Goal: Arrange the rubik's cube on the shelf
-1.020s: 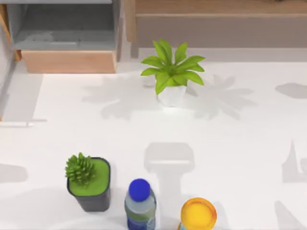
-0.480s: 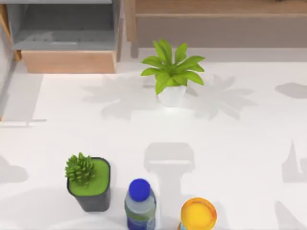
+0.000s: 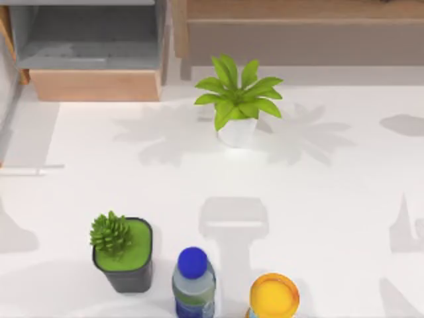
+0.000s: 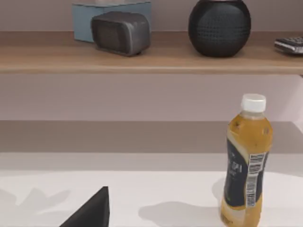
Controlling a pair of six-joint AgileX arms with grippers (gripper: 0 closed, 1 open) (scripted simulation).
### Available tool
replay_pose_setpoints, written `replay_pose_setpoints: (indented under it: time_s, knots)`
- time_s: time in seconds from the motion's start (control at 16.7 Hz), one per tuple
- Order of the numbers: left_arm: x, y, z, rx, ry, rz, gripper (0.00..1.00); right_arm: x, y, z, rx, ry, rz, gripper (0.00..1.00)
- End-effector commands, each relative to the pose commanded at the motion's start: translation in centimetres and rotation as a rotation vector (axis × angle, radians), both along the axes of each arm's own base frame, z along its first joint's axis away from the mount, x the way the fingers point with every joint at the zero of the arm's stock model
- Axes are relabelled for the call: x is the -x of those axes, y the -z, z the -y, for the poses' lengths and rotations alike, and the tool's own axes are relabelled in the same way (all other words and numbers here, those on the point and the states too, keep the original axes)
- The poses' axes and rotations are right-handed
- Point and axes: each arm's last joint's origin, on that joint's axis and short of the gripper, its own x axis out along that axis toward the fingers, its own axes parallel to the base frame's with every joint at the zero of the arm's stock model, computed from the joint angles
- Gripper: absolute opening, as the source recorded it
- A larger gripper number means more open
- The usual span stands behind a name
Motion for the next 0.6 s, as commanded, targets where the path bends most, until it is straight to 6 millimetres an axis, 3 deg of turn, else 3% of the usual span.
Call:
replay_pose_setpoints:
  time_s: [0.42, 0.6]
  knots:
    - [1.9, 0.0, 0.0, 0.0, 0.002, 0.0, 1.0, 0.0, 0.0, 0.0, 0.0, 0.0, 0.0, 1.0]
    - [1.8, 0.1, 0.0, 0.002, 0.004, -0.002, 1.0, 0.0, 0.0, 0.0, 0.0, 0.0, 0.0, 1.0]
